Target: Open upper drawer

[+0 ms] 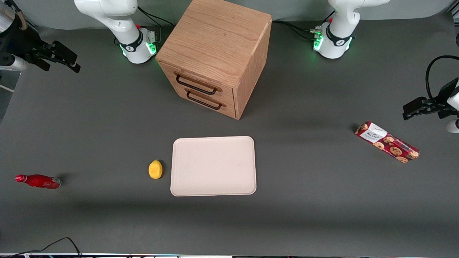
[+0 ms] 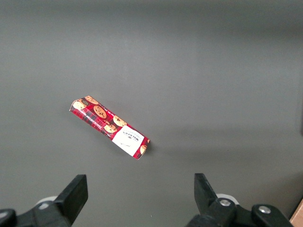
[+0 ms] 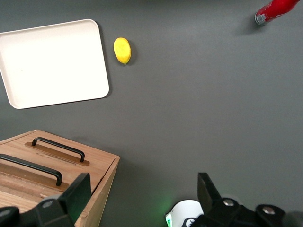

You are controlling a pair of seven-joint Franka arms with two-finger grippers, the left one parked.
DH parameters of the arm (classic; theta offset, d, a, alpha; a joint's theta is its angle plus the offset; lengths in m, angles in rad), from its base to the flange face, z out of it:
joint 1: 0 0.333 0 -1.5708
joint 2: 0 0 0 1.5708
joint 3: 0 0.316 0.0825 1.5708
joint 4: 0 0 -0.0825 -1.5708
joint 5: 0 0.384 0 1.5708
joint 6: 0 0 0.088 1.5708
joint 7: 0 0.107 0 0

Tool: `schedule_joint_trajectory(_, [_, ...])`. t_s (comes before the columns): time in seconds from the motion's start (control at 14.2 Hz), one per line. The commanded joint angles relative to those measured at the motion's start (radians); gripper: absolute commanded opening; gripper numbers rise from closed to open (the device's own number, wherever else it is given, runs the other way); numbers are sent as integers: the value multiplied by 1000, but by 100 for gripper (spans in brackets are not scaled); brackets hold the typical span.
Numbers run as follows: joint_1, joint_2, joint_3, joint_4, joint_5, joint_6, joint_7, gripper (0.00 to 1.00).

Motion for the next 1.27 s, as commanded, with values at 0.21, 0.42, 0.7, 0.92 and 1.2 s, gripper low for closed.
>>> schedule_joint_trajectory(0.21, [2,1,1,27,-6,-32,-4,100])
schedule_joint_trajectory(0.42, [5,4,2,34,-5,-34,9,100])
schedule_joint_trajectory(0.7, [11,4,59,33,-2,-46,14,100])
schedule_joint_trajectory(0.92, [13,5,139,33,4,-46,17,100])
schedule_joint_trajectory(1.2, [13,21,231,37,110,-43,17,100])
